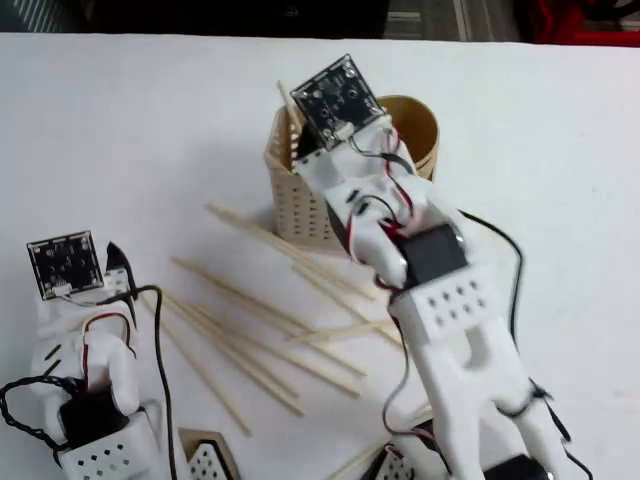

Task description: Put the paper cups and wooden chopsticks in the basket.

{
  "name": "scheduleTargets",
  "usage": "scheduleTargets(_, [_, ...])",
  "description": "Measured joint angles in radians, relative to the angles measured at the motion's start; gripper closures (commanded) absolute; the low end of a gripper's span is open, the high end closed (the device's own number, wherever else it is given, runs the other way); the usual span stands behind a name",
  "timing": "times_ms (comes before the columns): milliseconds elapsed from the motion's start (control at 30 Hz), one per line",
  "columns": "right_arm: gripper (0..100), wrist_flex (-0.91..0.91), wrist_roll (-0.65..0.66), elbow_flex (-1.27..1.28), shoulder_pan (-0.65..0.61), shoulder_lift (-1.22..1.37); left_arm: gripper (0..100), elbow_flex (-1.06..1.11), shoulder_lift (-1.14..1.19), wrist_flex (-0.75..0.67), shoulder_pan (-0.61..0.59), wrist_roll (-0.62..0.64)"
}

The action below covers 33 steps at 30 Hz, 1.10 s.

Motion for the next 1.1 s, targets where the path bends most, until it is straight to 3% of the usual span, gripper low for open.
scheduleTargets(233, [84.6,0.374,0.017,-0.026,0.0,-0.129,84,0.003,0.0,0.0,0.0,0.0])
scheduleTargets(533, [84.4,0.698,0.292,0.044,0.0,-0.138,84,0.005,0.0,0.0,0.002,0.0])
scheduleTargets(733, [83.8,0.698,0.374,0.273,-0.072,-0.138,84,0.005,0.0,0.0,0.002,0.0])
scheduleTargets(900, [71.3,0.571,0.384,0.476,-0.219,-0.138,84,0.005,0.0,0.0,0.002,0.0])
scheduleTargets(1100, [65.8,0.388,0.299,0.609,-0.252,-0.138,84,0.005,0.0,0.0,0.002,0.0])
